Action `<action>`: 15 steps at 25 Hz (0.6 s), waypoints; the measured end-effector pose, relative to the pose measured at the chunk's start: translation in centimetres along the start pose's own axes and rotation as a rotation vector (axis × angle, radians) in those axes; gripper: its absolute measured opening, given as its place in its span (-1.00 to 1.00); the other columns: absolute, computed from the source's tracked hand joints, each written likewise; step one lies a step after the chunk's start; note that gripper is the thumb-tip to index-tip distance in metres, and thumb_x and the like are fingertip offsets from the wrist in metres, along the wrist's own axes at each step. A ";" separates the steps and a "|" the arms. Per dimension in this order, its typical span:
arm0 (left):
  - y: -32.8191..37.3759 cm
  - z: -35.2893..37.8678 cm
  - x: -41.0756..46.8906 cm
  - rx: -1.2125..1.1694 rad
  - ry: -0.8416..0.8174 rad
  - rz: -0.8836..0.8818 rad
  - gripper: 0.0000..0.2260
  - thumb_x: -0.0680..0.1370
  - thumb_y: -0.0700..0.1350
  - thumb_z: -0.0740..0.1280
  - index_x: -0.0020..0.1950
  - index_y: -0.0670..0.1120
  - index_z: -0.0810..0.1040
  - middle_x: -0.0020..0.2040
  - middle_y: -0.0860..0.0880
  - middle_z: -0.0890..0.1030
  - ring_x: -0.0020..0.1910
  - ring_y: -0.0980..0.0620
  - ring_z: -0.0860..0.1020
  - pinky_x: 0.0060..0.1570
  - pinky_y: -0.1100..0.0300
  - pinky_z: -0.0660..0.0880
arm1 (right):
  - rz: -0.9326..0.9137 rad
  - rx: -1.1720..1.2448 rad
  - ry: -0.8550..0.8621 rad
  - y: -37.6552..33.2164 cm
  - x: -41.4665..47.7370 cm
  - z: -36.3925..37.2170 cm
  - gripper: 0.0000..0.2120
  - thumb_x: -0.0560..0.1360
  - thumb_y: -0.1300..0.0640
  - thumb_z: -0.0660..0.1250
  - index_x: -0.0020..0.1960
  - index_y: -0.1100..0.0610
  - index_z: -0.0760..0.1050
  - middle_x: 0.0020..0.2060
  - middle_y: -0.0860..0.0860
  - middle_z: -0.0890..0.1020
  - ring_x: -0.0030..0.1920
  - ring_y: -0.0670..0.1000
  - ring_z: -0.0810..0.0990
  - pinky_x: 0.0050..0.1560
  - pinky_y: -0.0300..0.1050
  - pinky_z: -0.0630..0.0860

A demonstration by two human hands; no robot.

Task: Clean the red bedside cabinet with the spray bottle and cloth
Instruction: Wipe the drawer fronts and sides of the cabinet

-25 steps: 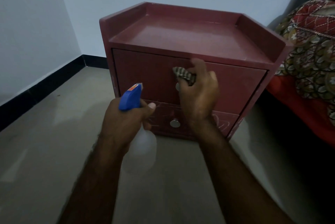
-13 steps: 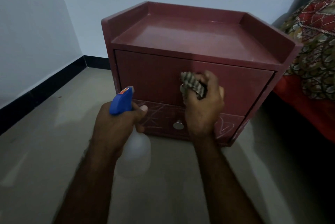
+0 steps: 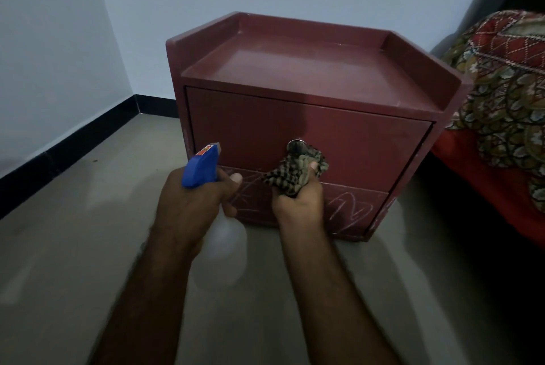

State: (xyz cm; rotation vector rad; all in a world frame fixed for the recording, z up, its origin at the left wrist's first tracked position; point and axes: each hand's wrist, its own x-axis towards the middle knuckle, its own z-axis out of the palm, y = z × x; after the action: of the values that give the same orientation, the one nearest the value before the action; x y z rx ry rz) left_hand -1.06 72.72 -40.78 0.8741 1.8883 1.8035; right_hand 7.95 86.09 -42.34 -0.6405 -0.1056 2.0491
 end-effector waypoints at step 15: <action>-0.8 -2.3 1.5 -0.040 0.171 -0.038 -0.84 0.48 -0.15 0.51 -0.27 -0.08 0.60 -0.38 -0.07 0.62 -0.40 -0.08 0.63 -0.23 0.00 0.61 | 0.235 -0.142 -0.117 3.8 -2.2 -1.3 -0.70 0.66 0.18 0.23 0.26 0.28 0.62 0.21 0.24 0.66 0.17 0.19 0.66 0.29 0.11 0.55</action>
State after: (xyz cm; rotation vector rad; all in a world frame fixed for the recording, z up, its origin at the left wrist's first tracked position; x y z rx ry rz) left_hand -3.79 72.02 -41.17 0.6846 1.9492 1.9398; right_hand 6.53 81.94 -43.85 -0.6445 -0.2572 2.3220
